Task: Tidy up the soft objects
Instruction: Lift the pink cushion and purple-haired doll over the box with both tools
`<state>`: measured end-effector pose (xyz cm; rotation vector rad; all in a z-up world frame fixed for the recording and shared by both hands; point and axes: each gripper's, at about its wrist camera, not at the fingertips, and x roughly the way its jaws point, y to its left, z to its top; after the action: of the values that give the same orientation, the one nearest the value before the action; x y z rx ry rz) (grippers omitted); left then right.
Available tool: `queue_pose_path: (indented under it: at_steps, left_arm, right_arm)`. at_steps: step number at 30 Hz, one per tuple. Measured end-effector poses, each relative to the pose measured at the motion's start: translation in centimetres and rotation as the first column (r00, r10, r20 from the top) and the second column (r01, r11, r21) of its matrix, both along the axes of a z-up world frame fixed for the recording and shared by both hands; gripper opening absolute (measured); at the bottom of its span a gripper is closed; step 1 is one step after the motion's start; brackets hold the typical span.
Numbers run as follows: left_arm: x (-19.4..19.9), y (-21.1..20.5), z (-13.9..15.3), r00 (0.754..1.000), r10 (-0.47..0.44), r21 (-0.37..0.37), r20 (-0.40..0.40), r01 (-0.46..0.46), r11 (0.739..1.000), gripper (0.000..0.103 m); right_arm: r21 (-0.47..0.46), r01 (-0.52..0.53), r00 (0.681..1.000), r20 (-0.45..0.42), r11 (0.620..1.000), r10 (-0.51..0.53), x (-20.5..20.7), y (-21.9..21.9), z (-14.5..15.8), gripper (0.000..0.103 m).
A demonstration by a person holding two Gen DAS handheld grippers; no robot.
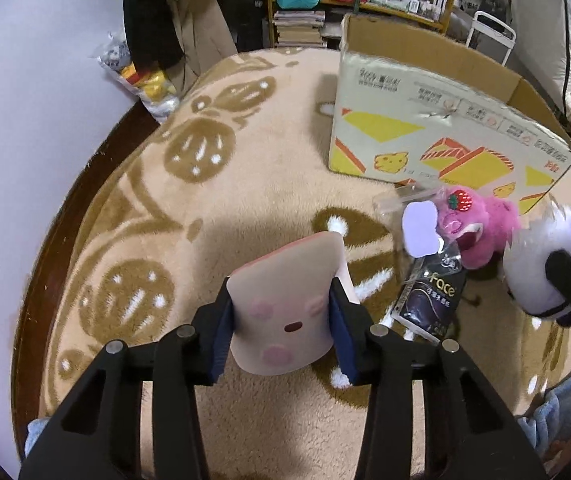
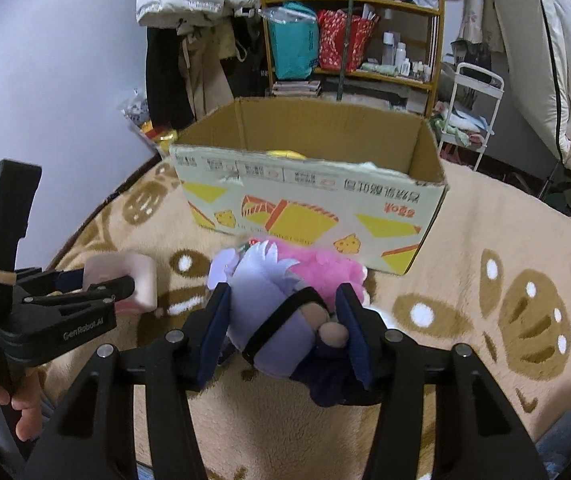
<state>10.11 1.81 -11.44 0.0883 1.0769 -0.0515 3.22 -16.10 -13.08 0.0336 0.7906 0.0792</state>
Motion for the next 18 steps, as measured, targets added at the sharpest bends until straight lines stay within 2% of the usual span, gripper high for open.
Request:
queue_pose_path:
  at_steps: [9,14,18]
  left_arm:
    - [-1.9,-1.2,3.1,0.990,-0.055,-0.003,0.132,0.056,0.998,0.043]
    - [-2.9,-1.6,5.3,0.970,-0.074,-0.024,0.233,0.082,0.996,0.043]
    - [-3.7,-2.0,7.2,0.943,-0.084,-0.014,0.322,0.093,0.996,0.043]
  right_arm:
    - [0.069,0.053,0.996,0.072,0.996,-0.058,-0.7,-2.2,2.0,0.056]
    - [0.117,0.079,0.989,0.117,0.990,-0.093,-0.9,-3.9,3.5,0.056]
    - [0.163,0.087,0.982,0.149,0.983,-0.112,-0.6,-5.1,4.7,0.056]
